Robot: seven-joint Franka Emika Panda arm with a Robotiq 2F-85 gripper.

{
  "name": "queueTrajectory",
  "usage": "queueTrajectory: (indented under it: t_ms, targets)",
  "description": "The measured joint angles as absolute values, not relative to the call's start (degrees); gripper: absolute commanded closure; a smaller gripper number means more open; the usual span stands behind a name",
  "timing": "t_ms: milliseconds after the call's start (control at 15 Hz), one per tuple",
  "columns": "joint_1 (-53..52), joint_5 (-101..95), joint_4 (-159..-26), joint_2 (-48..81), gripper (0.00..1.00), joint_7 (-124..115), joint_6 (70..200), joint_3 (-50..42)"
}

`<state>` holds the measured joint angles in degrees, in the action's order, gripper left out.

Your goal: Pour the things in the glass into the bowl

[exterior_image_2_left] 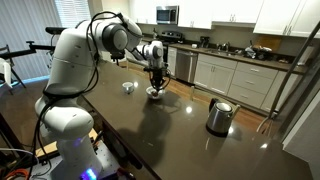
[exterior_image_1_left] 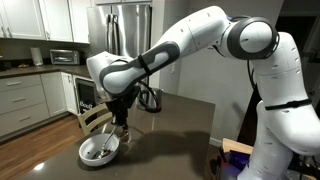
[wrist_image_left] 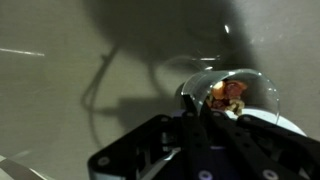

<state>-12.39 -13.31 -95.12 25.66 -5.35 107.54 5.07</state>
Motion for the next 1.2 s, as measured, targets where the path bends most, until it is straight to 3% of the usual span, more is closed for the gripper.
queueTrajectory:
  t_ms: [1200]
  targets:
    - [-22.1,-32.4,-76.7,38.7,0.96,-16.5,96.8,0.2]
